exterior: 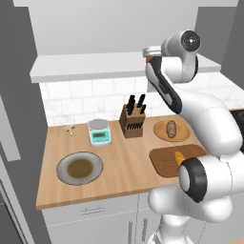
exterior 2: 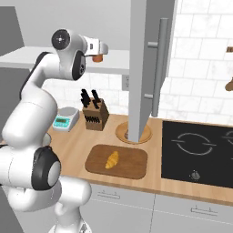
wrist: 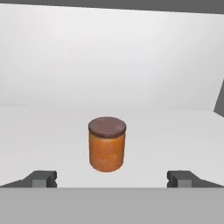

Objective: From the different types of pastries on the counter, select a croissant and place it on the cutting board. Then retrieve a jar of jam from the cabinet and place it alongside the croissant on the cutting board.

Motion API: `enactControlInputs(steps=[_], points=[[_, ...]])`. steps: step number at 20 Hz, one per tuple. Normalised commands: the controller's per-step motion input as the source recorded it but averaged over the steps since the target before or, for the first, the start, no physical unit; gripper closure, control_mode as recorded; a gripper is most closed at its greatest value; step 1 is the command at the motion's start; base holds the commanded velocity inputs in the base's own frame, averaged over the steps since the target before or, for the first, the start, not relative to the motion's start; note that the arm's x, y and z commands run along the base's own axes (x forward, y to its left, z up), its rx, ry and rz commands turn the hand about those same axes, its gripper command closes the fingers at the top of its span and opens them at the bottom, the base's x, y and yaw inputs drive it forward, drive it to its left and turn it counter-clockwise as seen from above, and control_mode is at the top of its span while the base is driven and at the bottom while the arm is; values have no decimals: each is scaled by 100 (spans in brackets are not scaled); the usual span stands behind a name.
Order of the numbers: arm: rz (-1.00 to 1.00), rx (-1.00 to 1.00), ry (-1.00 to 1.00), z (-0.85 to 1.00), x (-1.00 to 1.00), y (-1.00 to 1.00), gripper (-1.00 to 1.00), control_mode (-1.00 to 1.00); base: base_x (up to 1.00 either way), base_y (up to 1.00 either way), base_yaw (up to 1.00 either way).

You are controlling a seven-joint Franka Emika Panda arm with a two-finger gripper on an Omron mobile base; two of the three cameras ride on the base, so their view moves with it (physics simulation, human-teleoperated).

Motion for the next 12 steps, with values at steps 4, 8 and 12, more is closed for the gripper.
enactControlInputs(steps=[4,8,12], points=[[0,0,0,-2,25,0,-100,-100,0,0,0],[-1,0,0,-11,22,0,-100,-100,0,0,0],[0,0,0,-9,16,0,-100,-100,0,0,0]])
